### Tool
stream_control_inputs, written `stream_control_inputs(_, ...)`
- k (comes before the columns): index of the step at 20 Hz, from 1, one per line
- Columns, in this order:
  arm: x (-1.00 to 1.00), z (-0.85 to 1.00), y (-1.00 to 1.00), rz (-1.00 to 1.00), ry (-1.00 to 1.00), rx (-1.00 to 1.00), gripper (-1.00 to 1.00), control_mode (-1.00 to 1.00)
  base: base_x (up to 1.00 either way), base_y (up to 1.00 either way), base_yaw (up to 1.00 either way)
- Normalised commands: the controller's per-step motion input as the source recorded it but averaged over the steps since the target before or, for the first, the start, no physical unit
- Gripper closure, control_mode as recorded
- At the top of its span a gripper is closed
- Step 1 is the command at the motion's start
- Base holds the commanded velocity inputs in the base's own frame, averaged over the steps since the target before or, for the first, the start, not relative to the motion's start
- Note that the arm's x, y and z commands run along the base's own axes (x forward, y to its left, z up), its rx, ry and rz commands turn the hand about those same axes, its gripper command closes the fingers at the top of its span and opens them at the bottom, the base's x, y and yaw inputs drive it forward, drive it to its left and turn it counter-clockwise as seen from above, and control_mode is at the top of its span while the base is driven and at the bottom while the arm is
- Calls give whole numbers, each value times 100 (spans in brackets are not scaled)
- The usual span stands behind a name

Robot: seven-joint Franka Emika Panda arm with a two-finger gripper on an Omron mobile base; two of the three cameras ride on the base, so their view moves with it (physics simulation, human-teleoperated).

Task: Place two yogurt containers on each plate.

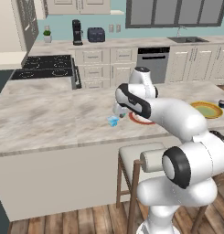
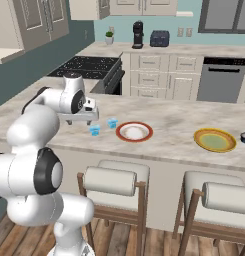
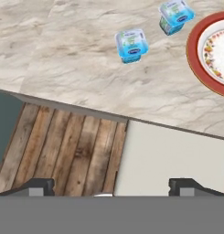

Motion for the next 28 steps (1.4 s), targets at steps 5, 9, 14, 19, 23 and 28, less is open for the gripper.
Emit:
stream_control_inputs(5,1,-7,0,0,0,0,-100,-100,0,0,0)
stream_control_inputs(9,0,-8,0,0,0,0,-100,-100,0,0,0)
stream_control_inputs(14,5,-25,0,0,0,0,-100,-100,0,0,0)
stream_control_inputs(19,18,-29,0,0,0,0,-100,-100,0,0,0)
stream_control_inputs(23,25,-21,0,0,0,0,-100,-100,0,0,0)
stream_control_inputs(28,24,-11,0,1,0,0,-100,-100,0,0,0)
